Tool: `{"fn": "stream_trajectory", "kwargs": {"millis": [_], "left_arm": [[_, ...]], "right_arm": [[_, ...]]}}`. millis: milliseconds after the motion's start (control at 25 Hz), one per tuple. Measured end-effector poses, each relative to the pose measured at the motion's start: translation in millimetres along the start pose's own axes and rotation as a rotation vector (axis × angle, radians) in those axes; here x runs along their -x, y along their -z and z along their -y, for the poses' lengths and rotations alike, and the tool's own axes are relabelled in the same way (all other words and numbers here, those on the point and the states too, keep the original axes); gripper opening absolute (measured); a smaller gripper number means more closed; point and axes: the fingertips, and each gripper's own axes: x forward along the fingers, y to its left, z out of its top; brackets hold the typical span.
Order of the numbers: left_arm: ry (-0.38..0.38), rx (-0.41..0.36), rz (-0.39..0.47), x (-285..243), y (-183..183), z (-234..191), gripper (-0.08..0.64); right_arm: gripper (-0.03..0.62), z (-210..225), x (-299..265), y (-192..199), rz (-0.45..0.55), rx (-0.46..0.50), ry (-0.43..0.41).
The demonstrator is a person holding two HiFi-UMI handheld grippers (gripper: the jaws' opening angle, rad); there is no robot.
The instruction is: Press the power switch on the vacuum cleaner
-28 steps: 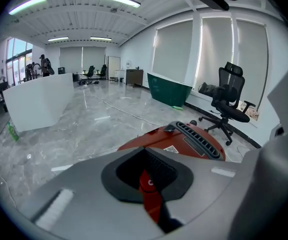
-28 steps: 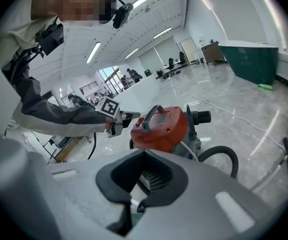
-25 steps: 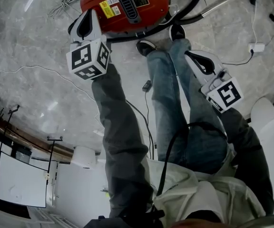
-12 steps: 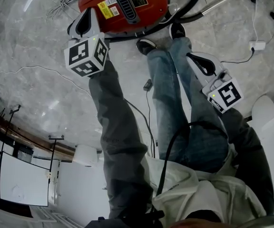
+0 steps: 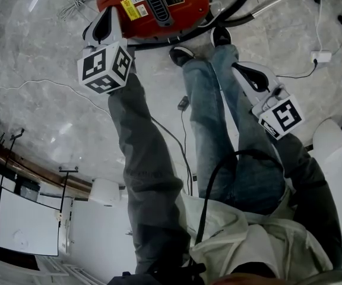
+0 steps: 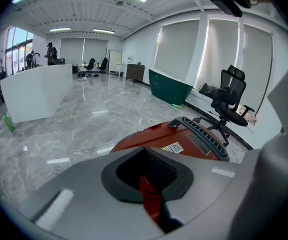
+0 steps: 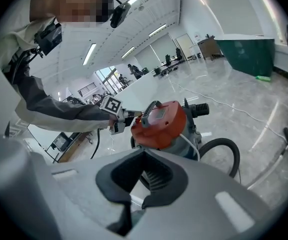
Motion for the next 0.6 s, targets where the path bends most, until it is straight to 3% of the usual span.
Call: {"fn": "stream_trajectory", "kwargs": {"millis": [200, 360, 480, 600], "left_arm": [[0.004, 0.041, 0.029, 1, -1, -1, 0.002], [-0.003, 0.156, 0.152, 14, 6, 6, 0.002], [-0.046, 0.236, 0.224, 40, 22, 18, 0.002], [-0.116, 0.237, 0.206, 73, 47, 43, 0.002]], "right_arm": [[0.0, 3, 10, 10, -0.015, -0.001, 0.005], [0.0, 11, 20, 12, -0.005, -0.009, 0.023], [0.0, 18, 24, 16, 0.002, -0.016, 0.026], [0.0, 22, 29, 16, 0.013, -0.027, 0.012]]}}
